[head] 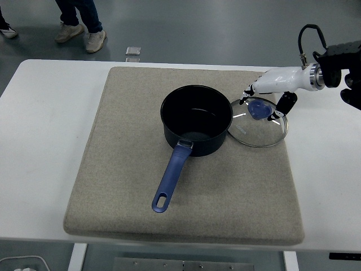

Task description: Lift the pot lid and place it to the right of the pot.

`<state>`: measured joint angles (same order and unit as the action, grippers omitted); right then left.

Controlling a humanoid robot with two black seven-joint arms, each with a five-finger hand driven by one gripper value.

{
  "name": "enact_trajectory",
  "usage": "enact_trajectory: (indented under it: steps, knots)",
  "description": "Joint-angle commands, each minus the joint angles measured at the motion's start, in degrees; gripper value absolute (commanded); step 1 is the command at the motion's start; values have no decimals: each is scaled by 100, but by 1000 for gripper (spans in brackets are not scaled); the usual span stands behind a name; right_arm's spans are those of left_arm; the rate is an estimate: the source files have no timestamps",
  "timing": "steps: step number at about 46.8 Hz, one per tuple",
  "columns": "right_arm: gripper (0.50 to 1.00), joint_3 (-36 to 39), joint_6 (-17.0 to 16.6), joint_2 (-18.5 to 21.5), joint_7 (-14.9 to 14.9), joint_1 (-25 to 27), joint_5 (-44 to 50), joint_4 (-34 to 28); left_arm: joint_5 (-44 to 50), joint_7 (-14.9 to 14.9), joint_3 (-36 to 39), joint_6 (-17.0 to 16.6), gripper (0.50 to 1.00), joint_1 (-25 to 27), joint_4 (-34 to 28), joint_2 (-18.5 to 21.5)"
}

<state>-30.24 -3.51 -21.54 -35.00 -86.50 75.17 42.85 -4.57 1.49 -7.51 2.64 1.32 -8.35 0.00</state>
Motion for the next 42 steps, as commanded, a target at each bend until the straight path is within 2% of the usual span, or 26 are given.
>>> enact_trajectory:
  steps: [1,11,15,18,22,25,34,42]
  knots:
    - [895,0,0,-17,0,-43,-55,-75,0,0,-5,0,1000,0,0,0]
    - [895,97,79,-26,0,-121,-406,-409,0,0,3,0,1000,0,0,0]
    - [895,439,114,9,0,-192,-757,-453,0,0,3,0,1000,0,0,0]
    - [897,799,333,44,0,-183,-1135,-488,0,0,3,0,1000,0,0,0]
    - [895,1379,746,80,0,-157,-1951,-541,0,0,3,0,1000,0,0,0]
    - [897,1722,922,123,0,-183,-2759,-646,0,0,3,0,1000,0,0,0]
    - [897,2487,966,299,0,-236,-5063,-1050,0,0,3,0,1000,0,0,0]
    - [897,2672,984,414,0,-218,-6821,-1332,0,0,3,0,1000,0,0,0]
